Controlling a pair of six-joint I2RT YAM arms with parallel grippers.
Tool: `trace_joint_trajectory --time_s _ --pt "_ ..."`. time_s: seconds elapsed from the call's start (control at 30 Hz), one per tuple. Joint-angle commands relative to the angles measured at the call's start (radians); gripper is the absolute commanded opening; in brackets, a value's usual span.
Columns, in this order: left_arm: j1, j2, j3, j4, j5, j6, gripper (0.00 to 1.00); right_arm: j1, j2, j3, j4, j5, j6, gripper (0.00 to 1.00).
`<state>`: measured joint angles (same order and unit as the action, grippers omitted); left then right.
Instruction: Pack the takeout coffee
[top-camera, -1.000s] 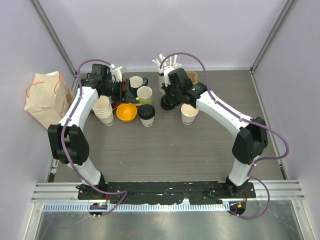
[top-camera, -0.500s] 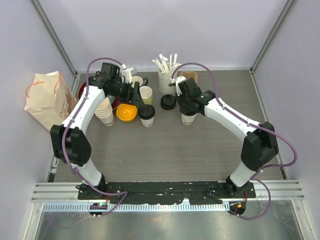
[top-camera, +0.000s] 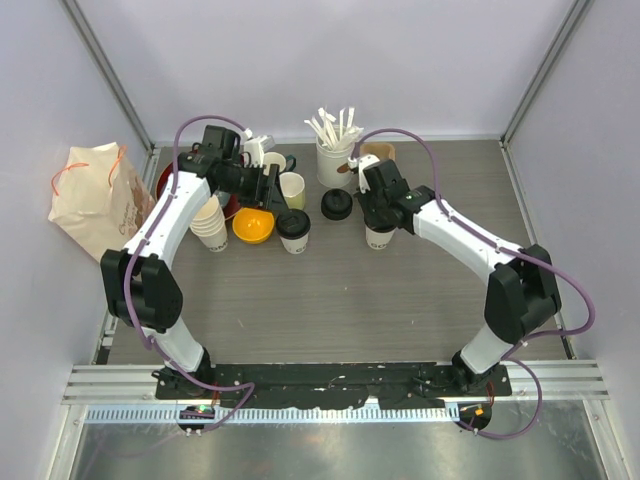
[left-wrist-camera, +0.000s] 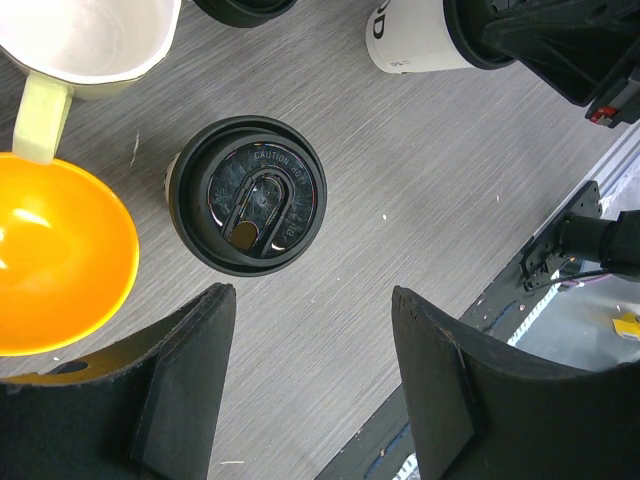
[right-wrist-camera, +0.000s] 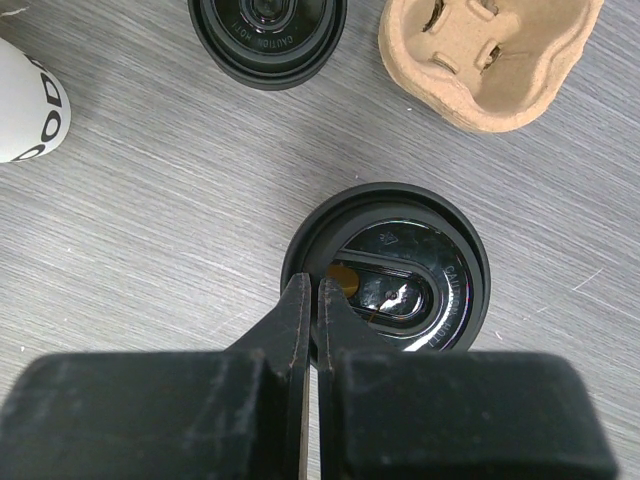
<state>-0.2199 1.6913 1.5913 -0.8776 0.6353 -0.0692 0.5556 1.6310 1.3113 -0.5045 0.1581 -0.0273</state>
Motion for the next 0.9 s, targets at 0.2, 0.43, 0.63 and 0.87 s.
trace_joint_trajectory --time_s 0.2,0.43,0.63,0.87 --pt "0.001 -0.033 0.025 -0.003 0.007 0.017 0.67 -0.019 -0.076 -0.066 0.081 -0.025 0.024 0.01" --pt "-0.001 -0.033 0.021 0.0 0.009 0.017 0.67 -0.023 -0.077 -0.109 0.106 -0.029 0.053 0.01" --pt "-0.001 -0.03 0.021 0.002 0.012 0.019 0.68 -0.034 -0.077 -0.119 0.123 -0.075 0.066 0.01" --pt "-0.001 -0.032 0.021 0.002 0.014 0.019 0.67 -0.033 -0.102 -0.087 0.116 -0.094 0.064 0.33"
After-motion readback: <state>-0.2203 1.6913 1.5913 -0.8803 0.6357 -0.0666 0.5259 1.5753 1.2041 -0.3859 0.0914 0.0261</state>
